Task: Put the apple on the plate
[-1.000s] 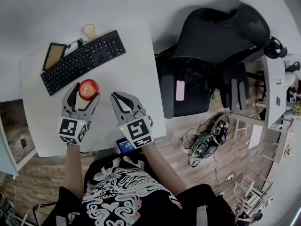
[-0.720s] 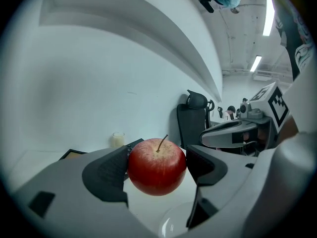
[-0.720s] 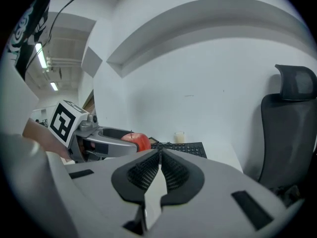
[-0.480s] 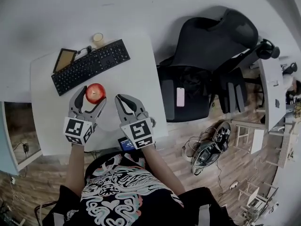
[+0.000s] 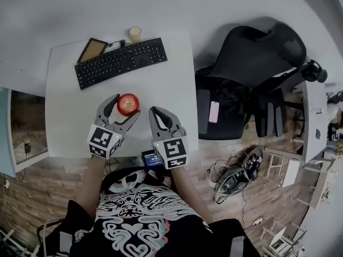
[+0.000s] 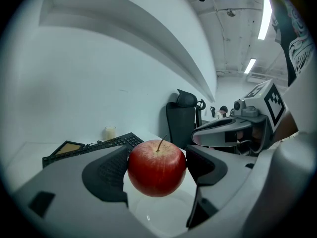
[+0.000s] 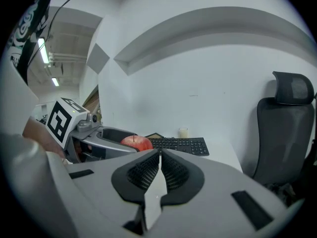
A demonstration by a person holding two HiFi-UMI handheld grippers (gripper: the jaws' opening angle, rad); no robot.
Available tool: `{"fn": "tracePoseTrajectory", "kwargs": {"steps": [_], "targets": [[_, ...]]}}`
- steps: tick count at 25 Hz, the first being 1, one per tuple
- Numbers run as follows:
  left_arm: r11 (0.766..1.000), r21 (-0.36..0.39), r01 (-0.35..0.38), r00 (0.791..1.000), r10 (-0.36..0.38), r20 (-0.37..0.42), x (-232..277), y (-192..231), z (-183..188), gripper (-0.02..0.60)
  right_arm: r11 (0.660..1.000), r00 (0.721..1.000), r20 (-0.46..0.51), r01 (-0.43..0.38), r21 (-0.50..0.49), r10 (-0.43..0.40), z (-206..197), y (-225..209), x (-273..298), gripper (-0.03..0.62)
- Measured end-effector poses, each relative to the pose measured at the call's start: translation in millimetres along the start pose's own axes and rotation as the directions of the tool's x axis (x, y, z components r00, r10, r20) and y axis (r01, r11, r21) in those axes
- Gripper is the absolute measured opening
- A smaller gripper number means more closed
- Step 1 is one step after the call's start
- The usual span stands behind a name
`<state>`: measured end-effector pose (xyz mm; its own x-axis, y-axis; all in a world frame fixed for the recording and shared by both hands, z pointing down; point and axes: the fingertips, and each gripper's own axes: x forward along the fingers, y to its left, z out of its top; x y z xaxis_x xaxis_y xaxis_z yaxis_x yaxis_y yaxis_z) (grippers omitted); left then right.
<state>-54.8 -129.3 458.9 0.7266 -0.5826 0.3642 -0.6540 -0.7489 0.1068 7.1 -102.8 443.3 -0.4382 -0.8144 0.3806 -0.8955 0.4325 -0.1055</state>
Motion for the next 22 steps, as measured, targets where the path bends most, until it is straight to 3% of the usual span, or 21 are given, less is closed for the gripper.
{"fn": "tracePoseTrajectory", "kwargs": {"steps": [6,22], "targets": [[0.999,-0.031,-0.011,1.000,0.011,0.003,-12.6,-10.1,-13.5,0.363,1.000,1.000,0.005,0.009,-0.015,-0.009,-12.5,7.7,-9.2,0.032],[1.000,-0.016,-0.011,0.999,0.010,-0.045,-13.0,-14.3,-69.8,0.362,0.999,0.996,-0.079,-0.048,-0.012,0.047,-50.6,30.2,1.9,0.032]]}}
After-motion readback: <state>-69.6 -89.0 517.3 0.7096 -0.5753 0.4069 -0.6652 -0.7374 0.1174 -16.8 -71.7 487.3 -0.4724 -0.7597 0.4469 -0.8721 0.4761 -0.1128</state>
